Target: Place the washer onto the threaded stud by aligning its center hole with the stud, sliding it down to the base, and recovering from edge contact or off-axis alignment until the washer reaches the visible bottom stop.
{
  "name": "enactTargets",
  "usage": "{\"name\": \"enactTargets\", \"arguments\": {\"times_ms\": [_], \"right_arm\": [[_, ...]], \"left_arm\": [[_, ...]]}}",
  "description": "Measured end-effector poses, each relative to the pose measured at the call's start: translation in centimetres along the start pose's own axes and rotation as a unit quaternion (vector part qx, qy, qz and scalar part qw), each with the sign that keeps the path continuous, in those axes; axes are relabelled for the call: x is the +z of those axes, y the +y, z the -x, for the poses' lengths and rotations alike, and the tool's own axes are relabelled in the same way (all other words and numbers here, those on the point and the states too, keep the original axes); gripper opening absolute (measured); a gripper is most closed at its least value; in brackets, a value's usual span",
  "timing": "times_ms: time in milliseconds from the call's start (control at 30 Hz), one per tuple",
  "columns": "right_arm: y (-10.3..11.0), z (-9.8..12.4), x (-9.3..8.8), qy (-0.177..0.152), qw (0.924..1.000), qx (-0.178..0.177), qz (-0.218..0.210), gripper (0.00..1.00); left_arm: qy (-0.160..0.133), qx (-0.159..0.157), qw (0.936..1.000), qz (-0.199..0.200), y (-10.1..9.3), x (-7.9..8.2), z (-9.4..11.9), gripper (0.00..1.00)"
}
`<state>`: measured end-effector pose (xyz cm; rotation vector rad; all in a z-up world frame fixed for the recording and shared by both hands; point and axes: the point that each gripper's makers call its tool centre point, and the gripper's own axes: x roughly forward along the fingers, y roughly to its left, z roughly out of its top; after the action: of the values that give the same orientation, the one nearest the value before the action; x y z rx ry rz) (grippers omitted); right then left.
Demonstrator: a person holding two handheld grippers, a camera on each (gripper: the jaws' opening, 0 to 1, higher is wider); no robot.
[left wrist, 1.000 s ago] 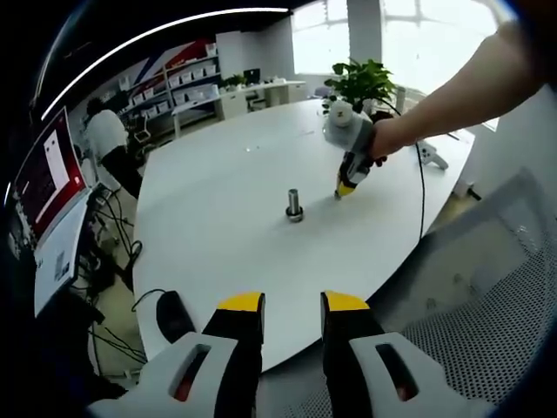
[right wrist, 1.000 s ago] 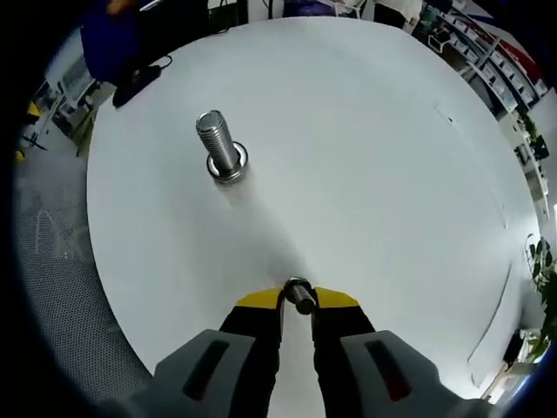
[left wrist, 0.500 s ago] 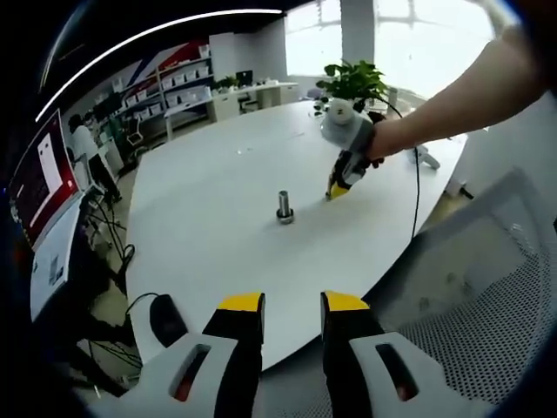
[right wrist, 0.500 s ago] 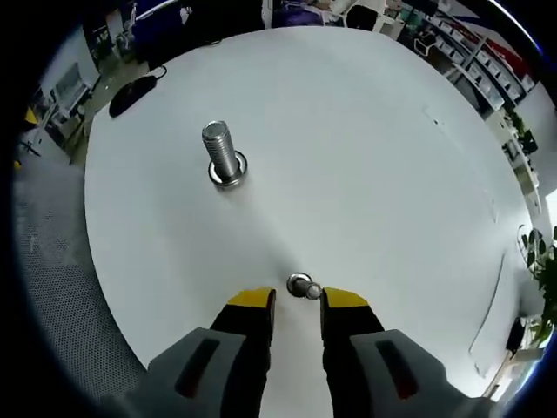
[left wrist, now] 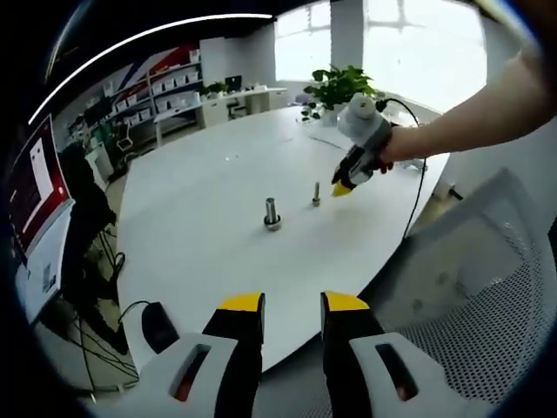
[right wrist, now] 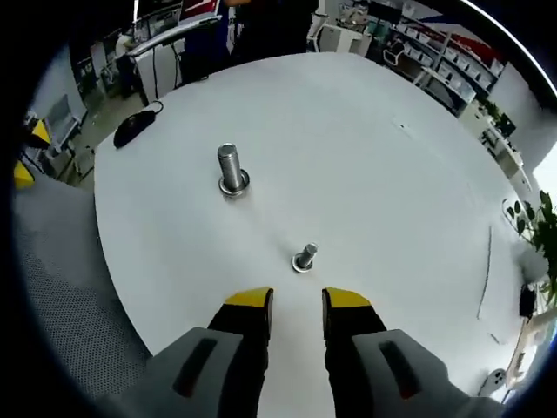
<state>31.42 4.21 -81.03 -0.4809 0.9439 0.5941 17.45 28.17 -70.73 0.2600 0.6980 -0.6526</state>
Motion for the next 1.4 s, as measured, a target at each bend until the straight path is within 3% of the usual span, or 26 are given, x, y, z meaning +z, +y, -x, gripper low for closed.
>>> {"name": "enactTargets", "arguments": {"times_ms": [167,367,467,700,1000,1200,1400], "right_arm": [[0.7,2.0,0.0,-0.023,0.9996,-0.008,-0.010,0.25],[1.2,5.6,1.9,-0.083,0.9952,-0.017,-0.048,0.25],[1.6,7.3,2.4,-0.101,0.9937,-0.026,-0.042,0.25],[2.1,10.5,2.5,-0.147,0.9849,-0.035,-0.085,0.25],[4.1,12.6,0.6,-0.156,0.9803,-0.026,-0.118,0.27],[4.5,13.2,0.2,-0.164,0.9769,-0.023,-0.135,0.29],[5.3,14.4,0.3,-0.167,0.9805,-0.027,-0.100,0.31]], "left_arm": [[-0.007,-0.005,1.0000,0.001,-0.1,0.3,0.1,0.24],[-0.016,-0.012,0.9998,-0.003,-0.4,0.6,0.2,0.23],[-0.018,-0.013,0.9997,-0.004,-0.5,0.7,0.2,0.23],[-0.022,-0.019,0.9995,-0.008,-0.8,0.9,0.2,0.23],[-0.029,-0.021,0.9993,-0.007,-0.8,1.1,0.4,0.23],[-0.032,-0.021,0.9992,-0.013,-0.9,1.2,0.4,0.23],[-0.029,-0.025,0.9992,-0.014,-1.1,1.1,0.4,0.23]]}}
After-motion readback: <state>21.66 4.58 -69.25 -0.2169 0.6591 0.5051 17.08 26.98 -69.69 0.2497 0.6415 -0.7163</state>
